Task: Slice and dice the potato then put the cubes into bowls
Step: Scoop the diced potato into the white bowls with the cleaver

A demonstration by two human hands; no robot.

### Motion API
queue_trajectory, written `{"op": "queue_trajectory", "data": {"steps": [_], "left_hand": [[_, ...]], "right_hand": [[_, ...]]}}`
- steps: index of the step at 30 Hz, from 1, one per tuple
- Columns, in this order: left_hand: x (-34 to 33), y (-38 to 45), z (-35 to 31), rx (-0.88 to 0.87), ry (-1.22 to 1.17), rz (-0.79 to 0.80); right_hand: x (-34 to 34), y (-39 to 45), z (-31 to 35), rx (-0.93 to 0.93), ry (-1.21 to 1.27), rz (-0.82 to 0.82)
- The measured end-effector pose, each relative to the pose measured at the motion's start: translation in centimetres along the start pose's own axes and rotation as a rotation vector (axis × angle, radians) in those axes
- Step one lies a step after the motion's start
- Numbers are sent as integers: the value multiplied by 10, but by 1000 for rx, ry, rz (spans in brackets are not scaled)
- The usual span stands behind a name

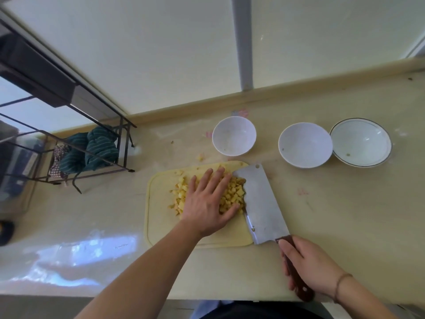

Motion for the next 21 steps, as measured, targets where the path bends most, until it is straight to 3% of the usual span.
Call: {"op": "queue_trajectory", "data": {"steps": [14, 21], "left_hand": [[3, 3, -16, -63, 21, -155], [10, 3, -22, -89, -12, -246]], "right_hand": [[-13, 11, 26, -61, -177, 257], [-1, 11, 25, 81, -116, 164]]}}
Point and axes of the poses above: each hand's wrist, its own y-axis towards the middle knuckle, its own x-axis out of the back of the hand, z = x × y, the point moved 10 cm from there along y, towards the middle knuckle, and after that the axes turned 2 degrees about x, right-handed, at the moved point
